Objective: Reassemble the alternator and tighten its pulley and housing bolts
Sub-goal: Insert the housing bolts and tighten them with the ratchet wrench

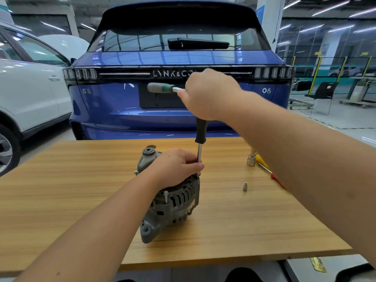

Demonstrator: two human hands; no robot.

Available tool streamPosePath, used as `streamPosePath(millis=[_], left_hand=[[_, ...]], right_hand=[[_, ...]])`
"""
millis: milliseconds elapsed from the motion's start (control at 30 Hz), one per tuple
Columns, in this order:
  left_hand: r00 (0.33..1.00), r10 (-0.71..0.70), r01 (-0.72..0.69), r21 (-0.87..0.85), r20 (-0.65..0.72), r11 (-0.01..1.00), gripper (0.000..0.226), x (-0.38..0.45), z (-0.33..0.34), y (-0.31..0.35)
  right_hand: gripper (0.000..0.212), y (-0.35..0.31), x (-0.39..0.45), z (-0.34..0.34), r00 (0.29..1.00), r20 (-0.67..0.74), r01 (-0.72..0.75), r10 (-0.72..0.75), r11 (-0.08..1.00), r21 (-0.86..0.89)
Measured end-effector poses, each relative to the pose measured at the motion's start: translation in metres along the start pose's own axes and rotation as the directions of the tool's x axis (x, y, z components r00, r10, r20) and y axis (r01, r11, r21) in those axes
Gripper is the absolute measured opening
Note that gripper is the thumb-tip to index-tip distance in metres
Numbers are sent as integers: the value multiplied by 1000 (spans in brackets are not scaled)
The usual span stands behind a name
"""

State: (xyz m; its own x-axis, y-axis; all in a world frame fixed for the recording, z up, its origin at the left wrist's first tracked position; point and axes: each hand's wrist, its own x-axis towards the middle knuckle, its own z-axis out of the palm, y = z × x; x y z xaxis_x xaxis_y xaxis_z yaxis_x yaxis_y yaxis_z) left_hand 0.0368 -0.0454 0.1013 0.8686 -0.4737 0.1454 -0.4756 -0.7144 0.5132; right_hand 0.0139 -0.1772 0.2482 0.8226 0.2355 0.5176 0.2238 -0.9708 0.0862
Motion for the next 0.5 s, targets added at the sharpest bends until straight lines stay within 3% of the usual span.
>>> streamPosePath(millis=[67, 100, 133, 167, 233, 300, 367, 400, 433, 467, 500], left_hand=[[1000, 3, -4, 10, 14, 1000, 24, 0, 0, 0], [1000, 5, -6, 16, 17, 1000, 24, 0, 0, 0], [1000, 6, -6, 20, 17, 1000, 24, 0, -1, 1], [1000, 5, -6, 21, 15, 1000, 25, 0, -1, 1], [1000, 5, -5, 13, 7, 1000, 27, -1, -1, 2], [1000, -3, 3, 12, -1, 1000, 29, -1, -1, 4], [1000, -16, 16, 27, -2, 999, 30, -1, -1, 5], [1000, -22, 22, 31, -3, 999, 31, -1, -1, 5], [1000, -27, 27, 32, -3, 999, 31, -1, -1, 5], [1000, -27, 27, 33, -2, 999, 31, -1, -1, 5], [1000, -21, 21, 37, -3, 999, 31, -1, -1, 5]], right_hand=[[31, 2, 5, -8, 987, 141, -107, 75, 967, 231], [25, 3, 4, -9, 967, 226, -212, 119, 867, 451], [19, 4, 1, -8, 933, 323, -343, 159, 668, 661], [14, 4, -3, -6, 897, 406, -441, 173, 395, 806], [12, 7, -8, 4, 855, 501, -495, 137, -77, 865], [14, 5, -12, 18, 832, 536, -462, 143, -355, 813], [10, -1, -15, 30, 829, 499, -308, 255, -536, 786], [11, -5, -17, 36, 843, 411, -187, 348, -526, 829], [14, -10, -20, 44, 858, 246, -48, 451, -406, 913], [14, -12, -25, 51, 853, -7, 89, 522, -133, 987], [10, -11, -29, 58, 823, -302, 216, 482, 226, 950]])
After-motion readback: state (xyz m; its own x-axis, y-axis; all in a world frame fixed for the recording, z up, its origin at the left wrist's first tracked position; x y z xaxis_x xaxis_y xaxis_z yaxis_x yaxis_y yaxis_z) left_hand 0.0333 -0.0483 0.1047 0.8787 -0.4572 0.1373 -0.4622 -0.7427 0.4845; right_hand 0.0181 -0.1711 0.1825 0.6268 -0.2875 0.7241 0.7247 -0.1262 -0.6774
